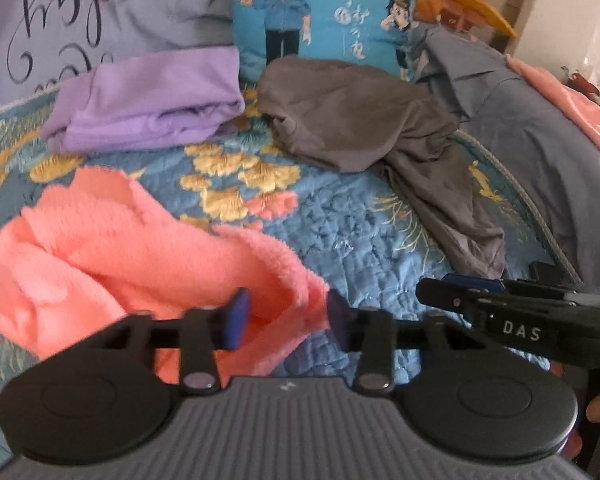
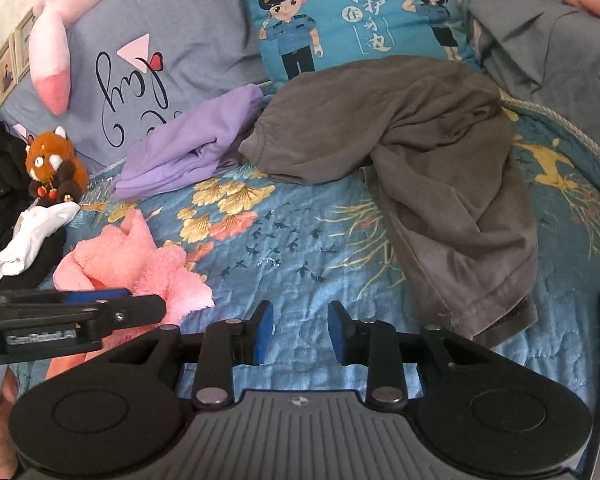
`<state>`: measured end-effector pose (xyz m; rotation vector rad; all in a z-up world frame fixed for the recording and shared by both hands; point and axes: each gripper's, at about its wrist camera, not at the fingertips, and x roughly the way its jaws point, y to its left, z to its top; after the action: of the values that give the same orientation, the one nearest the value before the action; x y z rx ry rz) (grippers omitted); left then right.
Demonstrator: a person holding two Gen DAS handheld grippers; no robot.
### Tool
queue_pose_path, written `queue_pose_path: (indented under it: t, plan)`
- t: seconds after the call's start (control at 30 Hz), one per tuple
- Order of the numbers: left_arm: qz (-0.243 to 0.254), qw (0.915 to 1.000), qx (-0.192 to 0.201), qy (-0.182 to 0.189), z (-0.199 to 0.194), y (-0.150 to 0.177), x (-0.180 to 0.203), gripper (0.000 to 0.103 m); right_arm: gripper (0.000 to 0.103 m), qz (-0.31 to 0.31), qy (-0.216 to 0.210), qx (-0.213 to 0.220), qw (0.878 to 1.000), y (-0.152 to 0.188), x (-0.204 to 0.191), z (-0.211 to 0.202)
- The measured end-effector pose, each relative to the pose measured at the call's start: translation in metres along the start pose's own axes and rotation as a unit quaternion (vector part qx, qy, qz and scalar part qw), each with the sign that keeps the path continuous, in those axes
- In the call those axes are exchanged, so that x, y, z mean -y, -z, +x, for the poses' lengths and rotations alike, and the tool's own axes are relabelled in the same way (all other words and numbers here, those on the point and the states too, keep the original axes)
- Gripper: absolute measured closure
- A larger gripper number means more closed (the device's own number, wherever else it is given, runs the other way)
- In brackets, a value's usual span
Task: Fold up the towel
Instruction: 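Open both grippers to release the pink towel, then grasp one towel corner with the left gripper while the right gripper grasps another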
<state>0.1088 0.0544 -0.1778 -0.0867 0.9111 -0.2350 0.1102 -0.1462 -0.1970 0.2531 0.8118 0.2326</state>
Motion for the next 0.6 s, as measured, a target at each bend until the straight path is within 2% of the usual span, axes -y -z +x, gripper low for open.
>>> queue_pose_path:
  t: [0.13,0.3,0.47,0.6]
  plan:
    - [-0.019,0.9998,0.003,0.006,0.002,0.002,-0.002,0.087,0.072,0.004,-0.004,-0.002,1.000,0.002,0.001,0.001]
    - [-0.042,0.9989,0.016,0.014,-0.005,0.001,-0.008,0.098,0.072,0.005,-0.018,-0.007,1.000,0.003,-0.003,0.004]
    - [-0.070,0.9970,0.025,0.022,-0.007,-0.001,-0.021,0.100,0.072,0.017,-0.058,-0.018,0.998,0.000,-0.015,0.015]
    - [-0.077,0.9963,0.028,0.026,-0.006,-0.004,-0.027,0.100,0.072,0.087,-0.126,-0.042,0.987,-0.003,-0.018,0.033]
